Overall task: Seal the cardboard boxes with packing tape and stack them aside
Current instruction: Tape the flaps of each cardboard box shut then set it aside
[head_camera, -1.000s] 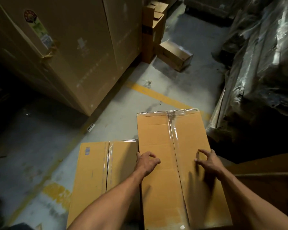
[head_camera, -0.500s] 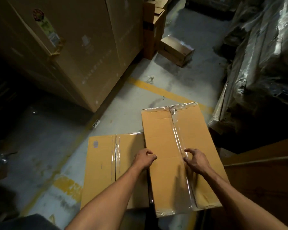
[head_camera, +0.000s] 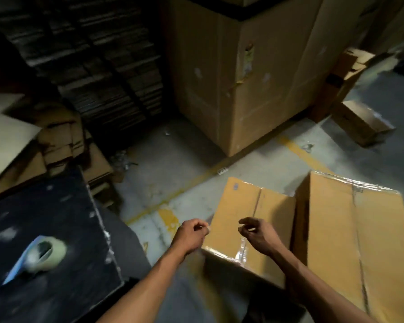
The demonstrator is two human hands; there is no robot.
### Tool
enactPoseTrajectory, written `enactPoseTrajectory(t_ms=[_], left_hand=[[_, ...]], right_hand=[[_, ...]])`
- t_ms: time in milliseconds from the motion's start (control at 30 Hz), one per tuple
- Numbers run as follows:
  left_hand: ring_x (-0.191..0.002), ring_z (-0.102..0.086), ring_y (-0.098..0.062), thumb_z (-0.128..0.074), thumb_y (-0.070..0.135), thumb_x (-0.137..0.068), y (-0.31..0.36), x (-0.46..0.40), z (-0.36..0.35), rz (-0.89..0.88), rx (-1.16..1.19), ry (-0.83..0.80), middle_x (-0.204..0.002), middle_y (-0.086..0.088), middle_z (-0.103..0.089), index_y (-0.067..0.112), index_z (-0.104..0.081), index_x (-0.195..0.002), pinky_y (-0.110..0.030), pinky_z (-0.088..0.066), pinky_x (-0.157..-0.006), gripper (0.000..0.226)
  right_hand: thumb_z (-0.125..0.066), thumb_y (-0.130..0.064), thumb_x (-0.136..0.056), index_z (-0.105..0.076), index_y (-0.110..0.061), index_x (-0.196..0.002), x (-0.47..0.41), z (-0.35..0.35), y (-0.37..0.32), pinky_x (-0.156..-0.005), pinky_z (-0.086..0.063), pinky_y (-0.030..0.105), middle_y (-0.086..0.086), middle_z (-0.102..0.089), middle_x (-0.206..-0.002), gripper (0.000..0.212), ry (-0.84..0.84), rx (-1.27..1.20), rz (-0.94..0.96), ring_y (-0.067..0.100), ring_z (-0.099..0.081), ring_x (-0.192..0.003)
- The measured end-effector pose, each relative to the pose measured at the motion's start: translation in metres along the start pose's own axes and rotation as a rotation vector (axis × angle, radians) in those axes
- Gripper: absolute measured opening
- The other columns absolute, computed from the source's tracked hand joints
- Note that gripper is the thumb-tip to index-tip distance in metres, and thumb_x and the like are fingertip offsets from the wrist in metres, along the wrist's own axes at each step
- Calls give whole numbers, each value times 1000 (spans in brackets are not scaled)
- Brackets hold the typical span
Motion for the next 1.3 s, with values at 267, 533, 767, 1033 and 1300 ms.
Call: enactPoseTrajectory(t_ms=[267,533,767,1033,1300], left_hand=[[-71,-68,-18,-70,9,-96,-81,107,244,-43,222,421,-83,-3,-72,16,-74,-93,-15,-46,-53,9],[-71,-69,-12,-70,9,-96,-122,158,423,-11,350,778,-86,2,-75,20,-75,-90,-18,-49,-57,14],[-80,-75,-18,-71,19,-97,-184,192,504,125,511,927,-94,0,-80,23,-80,-95,-31,-53,-64,10],[-85,-76,-15,-69,22,-99,-289,161,651,121,638,910,-99,3,-78,24,-76,-102,-33,-58,-72,8],[-85,-71,-15,-69,28,-99,-409,113,859,79,1180,1193,-101,0,-76,20,-72,-114,-28,-54,-65,17]], right_hand=[[-74,-33,-93,-71,-38,-105,3,-167,-217,-74,-54,19,-11,-77,-89,13,-186,135,322,-1,-71,-79],[-75,-30,-90,-78,-27,-105,-33,-297,-428,-80,-56,18,-12,-76,-88,15,-208,68,651,2,-71,-84],[-77,-32,-88,-76,-25,-117,-40,-406,-525,-85,-56,19,-9,-78,-104,30,-374,186,802,-2,-69,-88],[-76,-36,-86,-70,-28,-125,-75,-564,-627,-90,-60,33,-10,-75,-106,40,-392,452,831,8,-71,-97],[-72,-28,-90,-60,-31,-136,-169,-745,-774,-96,-54,36,-3,-64,-134,48,-258,698,933,15,-58,-117]])
Point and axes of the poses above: each hand's wrist, its own x-axis away from the middle knuckle, its own z-axis out of the back of the hand, y = z × x, the point moved 1 cm from there along -x, towards the middle knuckle
